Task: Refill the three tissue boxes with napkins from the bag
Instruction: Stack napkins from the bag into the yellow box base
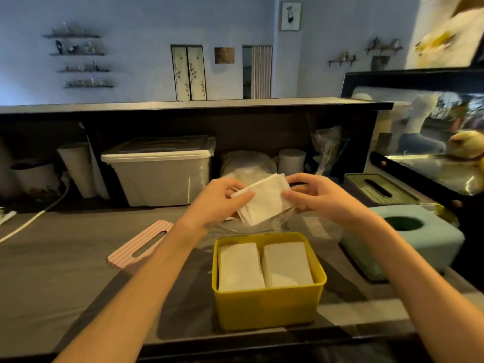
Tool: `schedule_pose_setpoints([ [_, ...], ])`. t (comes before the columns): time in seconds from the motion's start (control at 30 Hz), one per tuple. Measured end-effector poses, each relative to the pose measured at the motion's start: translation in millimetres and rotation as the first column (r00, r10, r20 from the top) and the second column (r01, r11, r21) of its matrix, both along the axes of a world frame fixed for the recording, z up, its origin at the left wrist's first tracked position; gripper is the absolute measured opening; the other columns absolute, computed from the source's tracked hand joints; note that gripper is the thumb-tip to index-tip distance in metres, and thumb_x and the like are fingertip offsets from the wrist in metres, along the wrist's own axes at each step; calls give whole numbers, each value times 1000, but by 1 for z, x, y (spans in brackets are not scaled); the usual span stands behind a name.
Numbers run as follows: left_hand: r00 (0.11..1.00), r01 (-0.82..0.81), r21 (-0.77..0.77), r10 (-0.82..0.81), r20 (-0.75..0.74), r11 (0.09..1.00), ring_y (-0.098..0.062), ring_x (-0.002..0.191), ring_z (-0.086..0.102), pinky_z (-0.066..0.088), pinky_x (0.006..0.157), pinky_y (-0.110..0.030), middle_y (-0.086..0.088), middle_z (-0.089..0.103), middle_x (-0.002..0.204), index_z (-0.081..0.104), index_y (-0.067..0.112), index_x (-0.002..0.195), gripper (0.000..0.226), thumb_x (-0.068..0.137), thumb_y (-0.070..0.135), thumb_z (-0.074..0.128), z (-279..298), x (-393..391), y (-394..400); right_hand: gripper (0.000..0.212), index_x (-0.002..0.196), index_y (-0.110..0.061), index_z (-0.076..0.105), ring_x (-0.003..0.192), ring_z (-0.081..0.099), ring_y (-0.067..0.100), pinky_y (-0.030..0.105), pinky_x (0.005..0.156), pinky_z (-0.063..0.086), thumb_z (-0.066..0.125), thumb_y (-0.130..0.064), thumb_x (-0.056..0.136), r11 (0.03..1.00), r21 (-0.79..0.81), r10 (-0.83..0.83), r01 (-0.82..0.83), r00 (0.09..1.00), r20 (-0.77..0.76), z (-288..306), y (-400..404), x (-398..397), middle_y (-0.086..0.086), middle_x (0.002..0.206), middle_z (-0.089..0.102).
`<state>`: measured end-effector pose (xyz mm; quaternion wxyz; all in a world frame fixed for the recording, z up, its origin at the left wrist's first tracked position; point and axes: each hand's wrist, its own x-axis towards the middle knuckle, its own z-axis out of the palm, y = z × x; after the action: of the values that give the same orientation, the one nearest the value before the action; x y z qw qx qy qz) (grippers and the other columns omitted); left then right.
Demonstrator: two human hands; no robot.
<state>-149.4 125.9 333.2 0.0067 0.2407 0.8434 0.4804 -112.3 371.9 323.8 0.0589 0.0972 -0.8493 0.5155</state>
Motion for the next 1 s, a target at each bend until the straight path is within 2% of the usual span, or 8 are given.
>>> schedule_pose_setpoints([
  [0.07,987,23,49,-31,159,999,1,77,72,56,60,-15,-3,73,99,66,14,116,26,95,29,68,4,18,6,26,121,-25,67,94,73,10,26,82,56,66,-35,98,997,73,14,-19,998,66,11,6,12,-4,102,78],
  [0.13,964,55,87,-76,256,995,-9,78,75,62,64,-25,-8,77,93,62,10,116,30,93,25,72,2,34,10,24,116,-26,70,87,71,8,25,82,54,66,-39,97,989,138,30,-50,989,147,17,12,22,-2,100,77],
  [0.3,953,106,-47,-88,290,993,-11,73,74,57,61,-21,-7,78,90,53,12,117,43,87,26,80,-9,67,20,23,116,-31,70,91,72,9,22,77,57,65,-42,97,968,246,-7,-59,966,259,16,12,36,-4,104,75],
  [0.43,981,58,-207,-17,196,977,-18,74,75,60,72,-30,-5,76,91,47,18,113,42,89,37,75,-19,78,24,27,124,-28,68,97,73,14,27,82,61,63,-37,99,946,315,-19,-75,958,285,10,7,39,-1,112,73],
  [0.6,991,78,-272,-46,122,959,-19,71,74,60,81,-46,-3,77,83,46,20,110,41,87,32,78,-29,81,22,22,114,-24,72,81,74,10,18,68,58,69,-36,95,902,431,-82,10,986,148,3,-1,38,-3,97,75],
  [0.7,999,25,-375,-36,-23,927,-11,68,70,59,79,-43,6,75,77,50,23,103,43,80,38,83,-34,80,23,23,110,-27,71,71,69,2,12,61,49,73,-40,92,854,519,-105,30,988,115,0,-6,36,-12,88,71],
  [0.87,990,-13,-479,-55,-129,878,-6,77,68,57,81,-40,9,73,78,53,25,106,45,78,41,84,-36,77,27,40,114,-32,67,87,59,3,19,66,43,81,-49,81,775,629,-172,65,979,111,-10,-10,25,-10,102,66],
  [1.0,996,37,-325,-63,-70,945,5,66,64,53,61,-18,5,73,82,61,24,106,36,82,41,81,-19,64,14,39,118,-30,67,84,58,2,16,66,43,76,-50,85,797,604,-141,8,975,174,-8,-8,21,-12,98,64],
])
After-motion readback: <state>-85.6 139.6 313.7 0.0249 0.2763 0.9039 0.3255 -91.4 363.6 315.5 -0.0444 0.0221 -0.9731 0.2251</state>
